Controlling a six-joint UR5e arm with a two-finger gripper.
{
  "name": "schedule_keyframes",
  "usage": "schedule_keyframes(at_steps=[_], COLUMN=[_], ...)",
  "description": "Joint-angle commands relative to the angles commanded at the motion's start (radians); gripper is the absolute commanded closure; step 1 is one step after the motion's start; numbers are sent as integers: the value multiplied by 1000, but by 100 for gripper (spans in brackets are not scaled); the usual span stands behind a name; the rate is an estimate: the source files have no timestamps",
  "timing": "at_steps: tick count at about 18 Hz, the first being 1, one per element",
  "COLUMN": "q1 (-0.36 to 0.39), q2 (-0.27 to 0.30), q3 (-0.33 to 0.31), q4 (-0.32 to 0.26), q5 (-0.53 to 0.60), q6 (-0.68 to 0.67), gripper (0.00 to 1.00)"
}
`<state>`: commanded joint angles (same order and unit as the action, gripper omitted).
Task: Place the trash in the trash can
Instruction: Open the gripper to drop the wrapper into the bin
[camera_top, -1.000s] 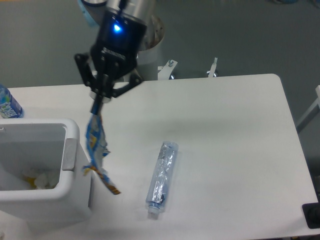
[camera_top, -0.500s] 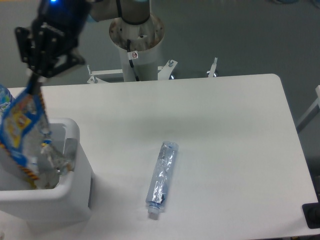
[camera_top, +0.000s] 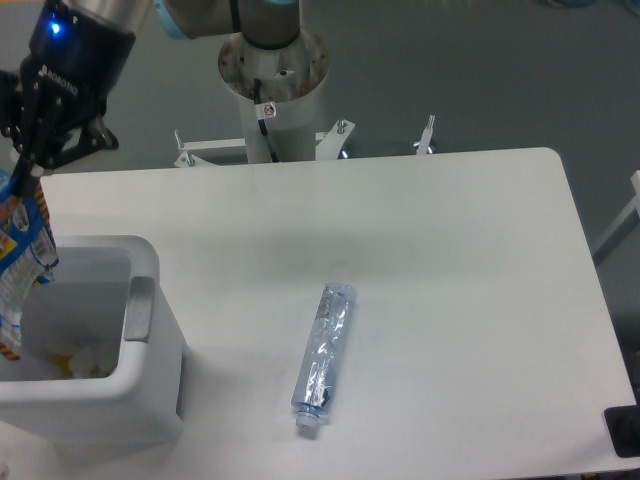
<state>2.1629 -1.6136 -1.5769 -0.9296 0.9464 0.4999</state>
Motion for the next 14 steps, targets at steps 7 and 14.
schedule_keyframes(at_steps=[7, 14], q1=[0, 0], q2=[-49, -37], q3=[-38, -51], q4=[3, 9], q5=[5, 5], q6=[57, 45], gripper=[100, 4])
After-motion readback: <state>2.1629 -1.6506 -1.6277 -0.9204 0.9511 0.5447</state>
